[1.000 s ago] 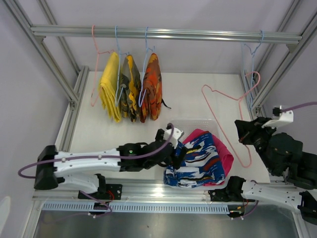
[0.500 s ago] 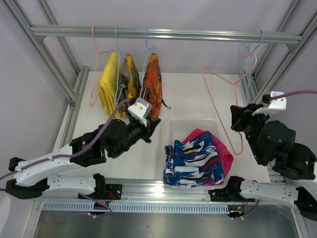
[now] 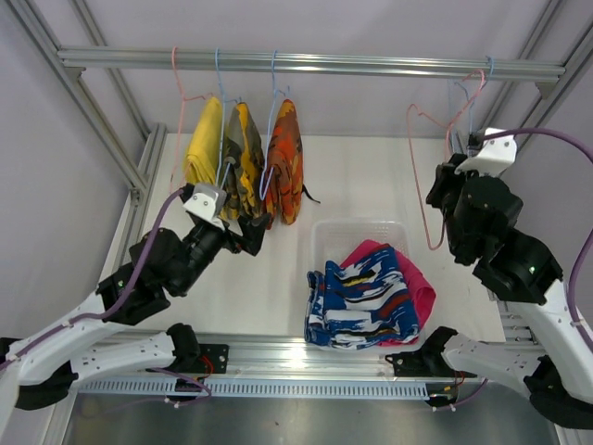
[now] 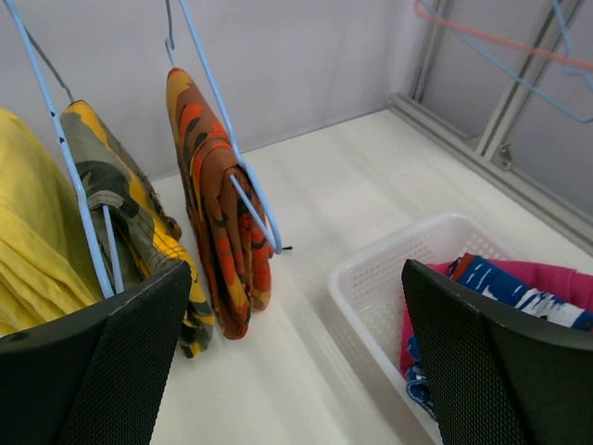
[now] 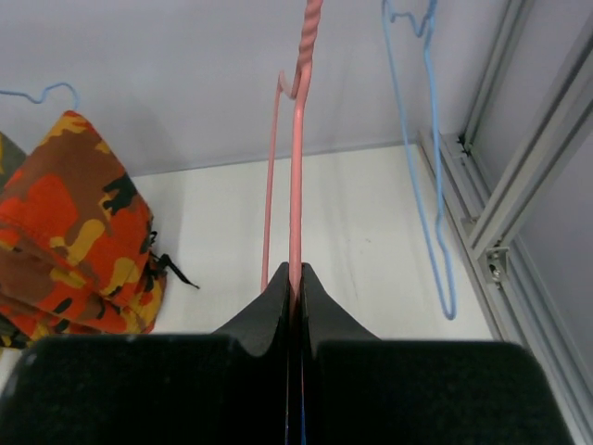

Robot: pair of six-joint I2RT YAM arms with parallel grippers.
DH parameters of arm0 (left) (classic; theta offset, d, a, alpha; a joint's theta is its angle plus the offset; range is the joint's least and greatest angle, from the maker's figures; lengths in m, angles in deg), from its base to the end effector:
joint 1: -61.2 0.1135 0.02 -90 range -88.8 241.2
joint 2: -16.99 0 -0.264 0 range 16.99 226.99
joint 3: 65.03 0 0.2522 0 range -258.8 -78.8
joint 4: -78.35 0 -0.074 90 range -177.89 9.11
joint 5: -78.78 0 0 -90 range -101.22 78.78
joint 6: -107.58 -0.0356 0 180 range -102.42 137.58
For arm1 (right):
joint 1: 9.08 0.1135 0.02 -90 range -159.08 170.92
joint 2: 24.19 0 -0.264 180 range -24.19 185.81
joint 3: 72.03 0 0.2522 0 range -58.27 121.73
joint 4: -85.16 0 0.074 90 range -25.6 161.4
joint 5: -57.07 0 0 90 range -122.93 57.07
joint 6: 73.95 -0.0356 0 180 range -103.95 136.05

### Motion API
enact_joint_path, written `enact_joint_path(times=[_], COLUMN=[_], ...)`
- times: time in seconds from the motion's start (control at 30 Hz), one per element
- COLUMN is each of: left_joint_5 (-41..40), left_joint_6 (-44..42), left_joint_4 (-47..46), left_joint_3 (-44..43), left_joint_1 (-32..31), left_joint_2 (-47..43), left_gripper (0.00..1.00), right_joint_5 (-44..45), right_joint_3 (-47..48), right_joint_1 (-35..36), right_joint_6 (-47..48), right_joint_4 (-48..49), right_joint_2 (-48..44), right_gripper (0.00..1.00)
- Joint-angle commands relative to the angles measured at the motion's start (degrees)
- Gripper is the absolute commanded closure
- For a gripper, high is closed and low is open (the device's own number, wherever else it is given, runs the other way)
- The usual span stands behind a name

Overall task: Remove the trousers from the hanger
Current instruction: Place the hanger at the clothesline.

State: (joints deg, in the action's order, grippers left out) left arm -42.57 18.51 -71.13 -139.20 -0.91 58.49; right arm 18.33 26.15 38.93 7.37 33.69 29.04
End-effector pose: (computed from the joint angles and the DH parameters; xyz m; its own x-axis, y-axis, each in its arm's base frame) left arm 0.0813 -0.1141 0.4285 0.0092 -0.0471 -0.9988 0.5118 0.8583 -0.0357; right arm 0.1117 0.0826 0.4922 -0.0670 0.0667 -0.9955 0.0642 0.9960 0.0624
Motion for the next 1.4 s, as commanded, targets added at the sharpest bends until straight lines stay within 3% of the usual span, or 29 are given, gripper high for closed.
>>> enact_joint_path(times=[0.0,0.07,0.13,0.23,0.63,1.07,1.37], left_joint_5=[-1.16,-0.29,0.85,0.95,0.42,-0.73,-0.99], left_joint_6=[-2.34,-1.55,-1.37,-2.33,-2.95,-4.01,-4.36], left_joint_4=[-4.1,-4.01,-4.01,-4.97,-6.38,-7.09,-7.44], left_joint_3=[2.3,2.92,3.1,4.15,5.38,5.91,6.17], left_joint_1=[1.72,3.04,3.74,3.83,3.84,3.84,3.84], left_joint_2=[-0.1,-0.36,-0.71,-1.68,-2.91,-2.82,-3.26], left_gripper=[0.0,0.01,0.01,0.01,0.01,0.01,0.01], right_joint_5=[-11.25,-21.14,-26.28,-31.65,-35.62,-35.27,-39.92], right_joint_3=[4.6,5.93,6.8,8.12,10.5,17.7,20.17], right_joint_1=[-11.04,-16.78,-23.1,-26.73,-27.27,-28.5,-34.2], right_joint_6=[0.43,-0.71,-0.8,0.16,2.27,4.12,2.89], right_joint_4=[0.03,-0.87,-1.13,-1.4,-1.31,-1.57,-1.49], right_joint_2=[2.21,3.71,5.9,8.37,8.46,16.55,21.91], right_gripper=[1.0,1.0,1.0,1.0,1.0,1.0,1.0])
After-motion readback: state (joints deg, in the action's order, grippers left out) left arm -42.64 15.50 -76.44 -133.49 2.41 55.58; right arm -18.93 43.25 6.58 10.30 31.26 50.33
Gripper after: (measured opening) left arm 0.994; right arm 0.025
